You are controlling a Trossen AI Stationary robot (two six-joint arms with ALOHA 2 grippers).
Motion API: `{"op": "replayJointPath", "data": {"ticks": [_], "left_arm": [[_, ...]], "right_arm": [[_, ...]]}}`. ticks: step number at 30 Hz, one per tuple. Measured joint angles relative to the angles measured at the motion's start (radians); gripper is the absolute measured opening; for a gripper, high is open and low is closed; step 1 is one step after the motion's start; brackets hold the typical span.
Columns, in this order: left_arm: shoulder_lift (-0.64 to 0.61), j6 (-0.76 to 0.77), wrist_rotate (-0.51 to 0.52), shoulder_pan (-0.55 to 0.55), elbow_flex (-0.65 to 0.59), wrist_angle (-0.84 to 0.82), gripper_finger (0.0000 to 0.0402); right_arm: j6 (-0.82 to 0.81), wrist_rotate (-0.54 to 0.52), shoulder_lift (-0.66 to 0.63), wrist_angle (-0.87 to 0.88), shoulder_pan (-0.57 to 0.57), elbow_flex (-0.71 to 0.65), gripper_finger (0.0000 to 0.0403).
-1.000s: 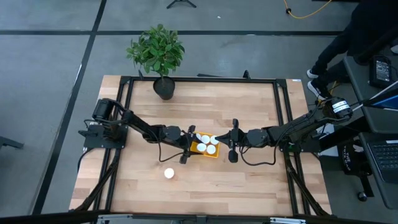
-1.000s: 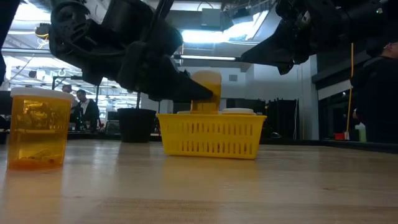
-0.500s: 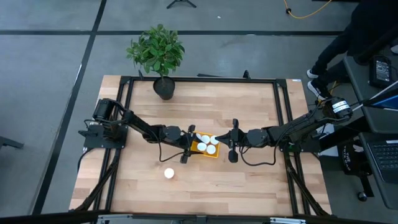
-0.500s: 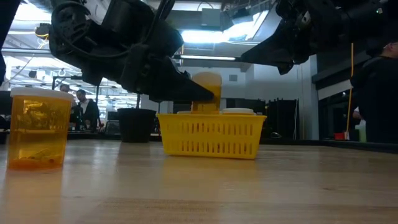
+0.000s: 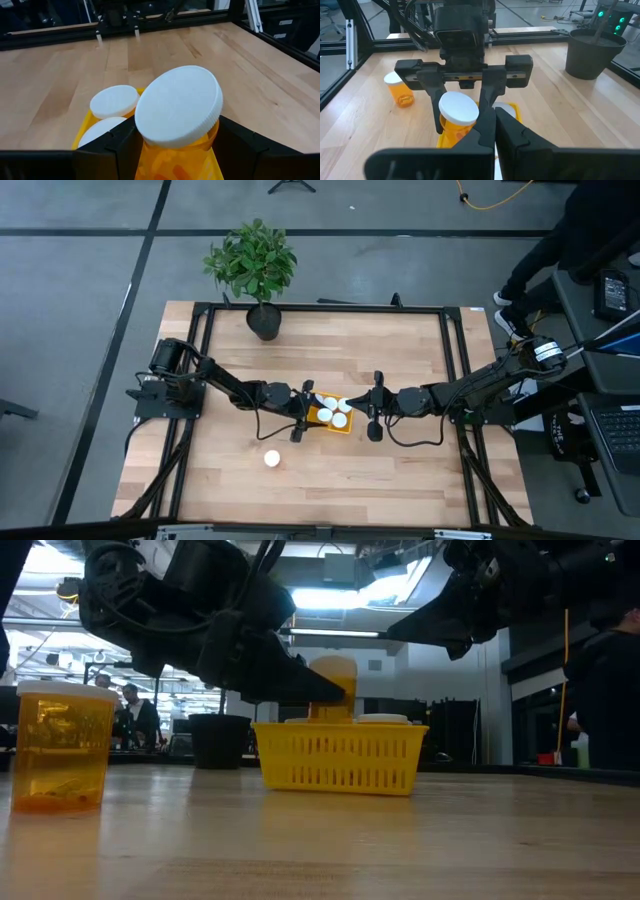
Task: Pick and place pill bottles into a basket
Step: Put the top orange pill bottle into the yellow bin
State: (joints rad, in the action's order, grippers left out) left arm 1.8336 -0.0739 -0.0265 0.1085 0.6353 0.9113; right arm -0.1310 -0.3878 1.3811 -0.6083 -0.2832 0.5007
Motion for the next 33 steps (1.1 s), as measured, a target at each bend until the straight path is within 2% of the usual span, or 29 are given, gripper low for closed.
{"op": "replayJointPath", "data": {"ticks": [33], "left_arm": [[0.018, 0.056, -0.02, -0.011, 0.0, -0.012, 0.021]], "right_arm": [[0.0, 0.0, 0.0, 0.0, 0.0, 0.0, 0.0004]]}}
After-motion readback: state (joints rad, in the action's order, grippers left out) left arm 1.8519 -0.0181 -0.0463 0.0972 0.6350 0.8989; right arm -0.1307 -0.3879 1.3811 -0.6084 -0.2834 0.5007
